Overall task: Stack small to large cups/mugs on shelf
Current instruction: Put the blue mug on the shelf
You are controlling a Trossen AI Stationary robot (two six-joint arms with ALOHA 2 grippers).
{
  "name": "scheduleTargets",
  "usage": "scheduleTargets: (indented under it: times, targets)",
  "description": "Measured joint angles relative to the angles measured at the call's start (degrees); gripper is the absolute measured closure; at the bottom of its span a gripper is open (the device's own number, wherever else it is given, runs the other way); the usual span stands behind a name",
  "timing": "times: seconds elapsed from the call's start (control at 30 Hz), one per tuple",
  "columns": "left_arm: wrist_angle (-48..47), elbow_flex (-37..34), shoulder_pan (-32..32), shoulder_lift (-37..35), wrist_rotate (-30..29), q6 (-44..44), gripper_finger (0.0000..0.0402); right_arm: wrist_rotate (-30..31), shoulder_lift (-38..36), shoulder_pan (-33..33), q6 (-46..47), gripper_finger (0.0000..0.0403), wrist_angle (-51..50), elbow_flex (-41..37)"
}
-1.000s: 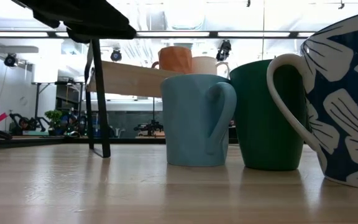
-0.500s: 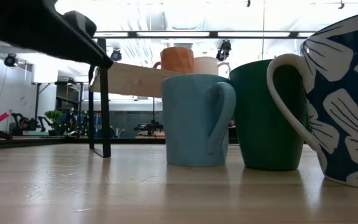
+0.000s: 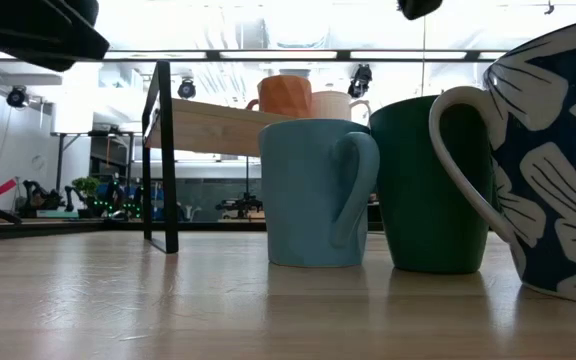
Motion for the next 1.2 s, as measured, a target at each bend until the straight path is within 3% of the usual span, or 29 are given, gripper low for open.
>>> scheduleTargets:
  times: [0.17, 0.37, 0.47, 0.67, 0.87, 1.2]
  targets:
    - [0.1, 0.0, -1.5, 0.0, -3.7, -2.1, 0.0291, 10.2, 0.0, 2.5, 12.5, 0.0134, -4.4, 0.0]
    - [0.1, 0.0, -2.5, 0.0, -5.5, -4.0, 0.0291, 19.3, 0.6, 6.2, 25.4, 0.0144, -8.8, 0.0]
    - [0.1, 0.0, -2.7, 0.0, -6.3, -4.4, 0.0291, 18.9, 1.0, 7.5, 28.9, 0.0159, -8.8, 0.0]
    - [0.2, -0.2, -2.9, 0.0, -6.2, -5.9, 0.0291, 10.4, 1.2, 10.8, 33.0, 0.0177, -9.0, 0.0]
    - [0.6, -0.5, -2.9, 0.4, -6.3, -7.6, 0.0291, 15.9, 2.5, 13.7, 36.6, 0.0187, -9.8, 0.0]
    - [2.1, -0.5, -2.9, 2.3, -6.3, -8.8, 0.0291, 14.9, 1.8, 10.5, 27.7, 0.0193, -9.8, 0.7]
